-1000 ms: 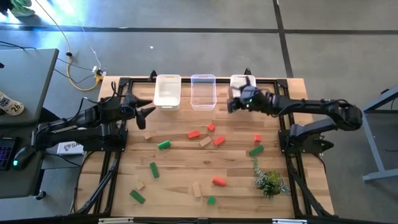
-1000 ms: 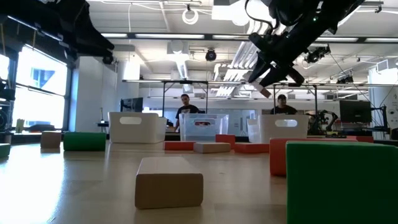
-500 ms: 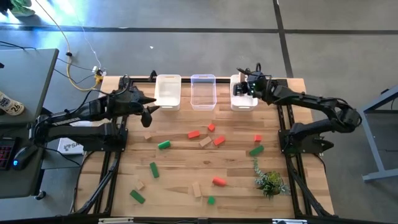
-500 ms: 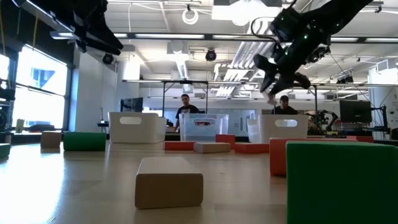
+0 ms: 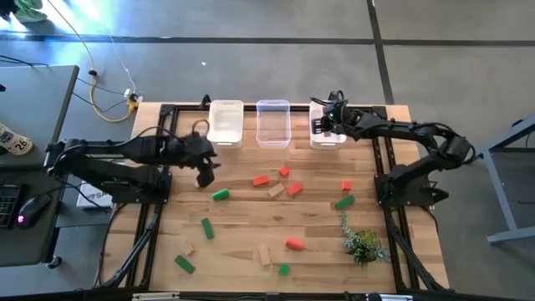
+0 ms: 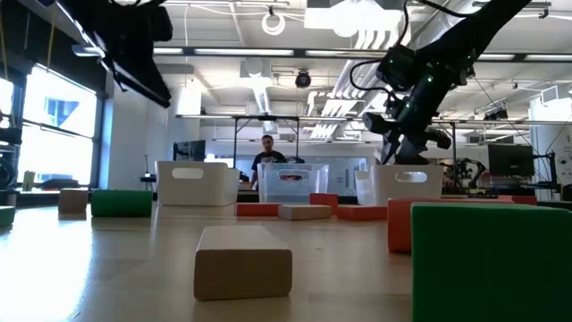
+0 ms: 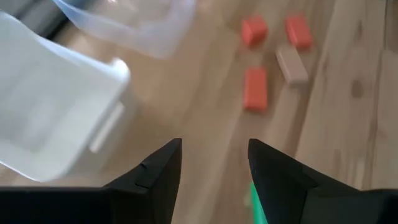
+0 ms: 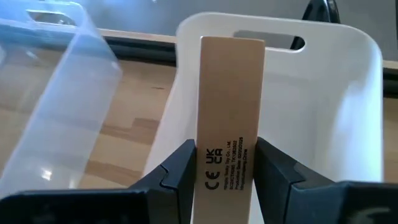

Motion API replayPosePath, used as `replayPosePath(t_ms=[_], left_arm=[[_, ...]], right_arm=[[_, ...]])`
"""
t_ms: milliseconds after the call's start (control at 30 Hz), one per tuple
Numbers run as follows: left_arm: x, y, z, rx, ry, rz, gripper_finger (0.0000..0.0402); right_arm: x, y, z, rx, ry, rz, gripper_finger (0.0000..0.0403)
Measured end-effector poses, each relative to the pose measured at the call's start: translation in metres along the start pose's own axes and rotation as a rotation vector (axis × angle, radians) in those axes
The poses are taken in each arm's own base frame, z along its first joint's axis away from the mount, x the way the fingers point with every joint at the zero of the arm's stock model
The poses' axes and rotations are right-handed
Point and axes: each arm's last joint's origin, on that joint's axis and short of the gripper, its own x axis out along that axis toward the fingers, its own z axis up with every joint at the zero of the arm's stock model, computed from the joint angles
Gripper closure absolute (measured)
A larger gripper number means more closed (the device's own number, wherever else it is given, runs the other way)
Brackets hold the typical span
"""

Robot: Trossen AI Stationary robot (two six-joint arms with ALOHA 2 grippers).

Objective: Sort & place blocks by color
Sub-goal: Put the brown block into the right white bin, then put the green block into the left white bin

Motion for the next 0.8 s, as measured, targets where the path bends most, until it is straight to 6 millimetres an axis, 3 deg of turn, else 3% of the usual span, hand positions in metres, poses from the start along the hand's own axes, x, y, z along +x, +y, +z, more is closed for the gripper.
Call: replayPosePath(t_ms=[233,533,800], left_arm=[[0.013,-0.022,-0.011,0.052,0.13,-0.035,0.0227],[0.026,-0.046,-0.021,0.058,0.226,-0.066,0.0227],[0.04,-0.061,-0.031,0.023,0.304,-0.038,0.0227]], right_arm=[[0.0,-0.001,0.002,-0.02,-0.001,0.023,0.0285],[0.0,0.0,0.003,-0.022,-0.011,0.037,0.0197],[-0.001,0.006,0.009,-0.012,-0.05,0.127,0.0187]])
